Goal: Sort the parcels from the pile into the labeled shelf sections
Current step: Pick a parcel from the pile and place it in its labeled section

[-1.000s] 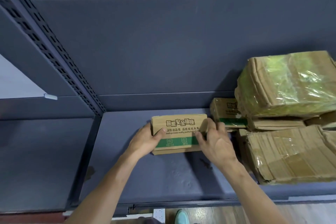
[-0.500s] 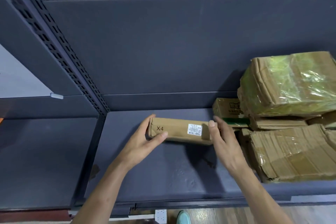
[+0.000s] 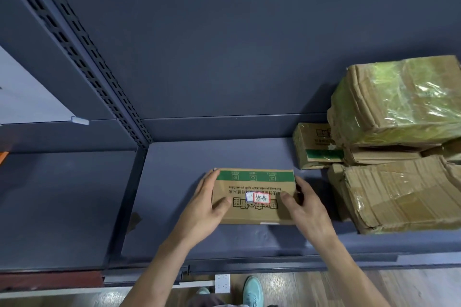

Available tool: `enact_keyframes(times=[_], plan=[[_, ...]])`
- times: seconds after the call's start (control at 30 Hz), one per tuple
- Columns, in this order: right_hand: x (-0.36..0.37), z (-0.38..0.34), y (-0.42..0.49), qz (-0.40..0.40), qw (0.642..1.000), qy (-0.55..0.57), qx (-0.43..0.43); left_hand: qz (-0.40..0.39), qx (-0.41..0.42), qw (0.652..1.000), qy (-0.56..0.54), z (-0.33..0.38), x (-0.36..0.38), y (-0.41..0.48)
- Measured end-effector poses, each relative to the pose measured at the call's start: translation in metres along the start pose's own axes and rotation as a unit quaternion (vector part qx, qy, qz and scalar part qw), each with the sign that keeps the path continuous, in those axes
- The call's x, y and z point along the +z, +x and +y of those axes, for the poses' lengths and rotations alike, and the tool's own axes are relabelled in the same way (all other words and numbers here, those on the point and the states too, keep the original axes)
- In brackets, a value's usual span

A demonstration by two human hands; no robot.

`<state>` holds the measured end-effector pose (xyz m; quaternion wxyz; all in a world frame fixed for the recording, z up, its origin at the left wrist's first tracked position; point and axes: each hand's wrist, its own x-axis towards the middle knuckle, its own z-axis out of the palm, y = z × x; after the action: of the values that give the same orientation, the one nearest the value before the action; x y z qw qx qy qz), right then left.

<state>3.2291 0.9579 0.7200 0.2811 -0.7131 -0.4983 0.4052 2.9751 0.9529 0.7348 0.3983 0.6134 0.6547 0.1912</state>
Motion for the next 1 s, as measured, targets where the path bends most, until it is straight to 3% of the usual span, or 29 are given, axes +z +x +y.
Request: enact_keyframes(times=[0.37,0.53,0.7,0.83,1.0], plan=[[0.003,0.014,-0.006,-0.026,0.998,-0.048,-0.017,0.055,-0.036,0.997,-0.036,-0.013,0.014,-0.006],[-0.003,0.005,-0.006,-0.025,0.999,0.004,-0.029,0.071,-0.034,0.996,-0.048,-0.004,0.01,-0.004],[-0.014,-0.005,0.009,-0.012,1.0,0.016,-0.018,0.045,-0.086,0.995,0.036,-0.001,0.006,-0.008],[-0.01,-0.013,0.021,-0.002,1.0,0.028,-0.014,0.035,-0.055,0.992,0.111,0.004,0.014,-0.01],[0.016,-0.031,0.027,-0.104,0.992,-0.034,-0.06,-0.004,-0.052,0.991,0.125,0.021,0.036,-0.01]])
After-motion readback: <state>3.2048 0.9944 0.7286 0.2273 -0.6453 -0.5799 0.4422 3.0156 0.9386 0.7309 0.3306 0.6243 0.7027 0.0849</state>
